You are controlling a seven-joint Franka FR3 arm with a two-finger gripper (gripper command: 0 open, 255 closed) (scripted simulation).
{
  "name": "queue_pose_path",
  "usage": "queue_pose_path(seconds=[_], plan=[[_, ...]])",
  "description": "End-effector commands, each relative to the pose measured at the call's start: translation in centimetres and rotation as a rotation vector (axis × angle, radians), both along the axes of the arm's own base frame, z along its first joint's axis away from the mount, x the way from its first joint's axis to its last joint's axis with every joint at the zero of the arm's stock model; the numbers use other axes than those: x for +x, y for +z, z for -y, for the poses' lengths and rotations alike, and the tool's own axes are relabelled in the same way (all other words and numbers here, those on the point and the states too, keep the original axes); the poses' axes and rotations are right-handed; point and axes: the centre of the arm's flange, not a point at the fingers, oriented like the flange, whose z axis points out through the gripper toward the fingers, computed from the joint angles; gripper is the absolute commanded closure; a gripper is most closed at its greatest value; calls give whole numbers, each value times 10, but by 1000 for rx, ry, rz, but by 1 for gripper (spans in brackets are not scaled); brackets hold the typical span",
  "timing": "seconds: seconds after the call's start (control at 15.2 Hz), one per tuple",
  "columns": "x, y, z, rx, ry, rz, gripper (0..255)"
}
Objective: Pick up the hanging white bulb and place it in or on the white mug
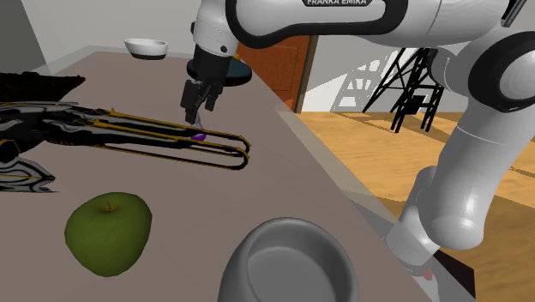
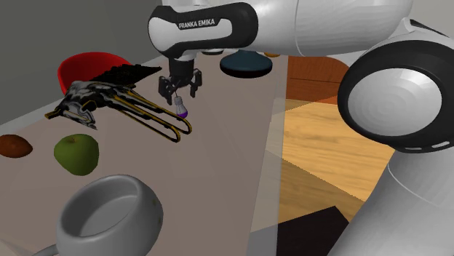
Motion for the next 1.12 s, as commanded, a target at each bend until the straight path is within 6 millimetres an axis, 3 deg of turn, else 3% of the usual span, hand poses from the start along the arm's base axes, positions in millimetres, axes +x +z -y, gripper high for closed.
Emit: queue_pose_path(seconds=[0.0,0.26,0.33,0.92,1.06], plan=[[0,-1,0,0,0,0,0],[0,-1,0,0,0,0,0],[0,-1,0,0,0,0,255],[0,-1,0,0,0,0,255],[0,10,0,0,0,0,255]])
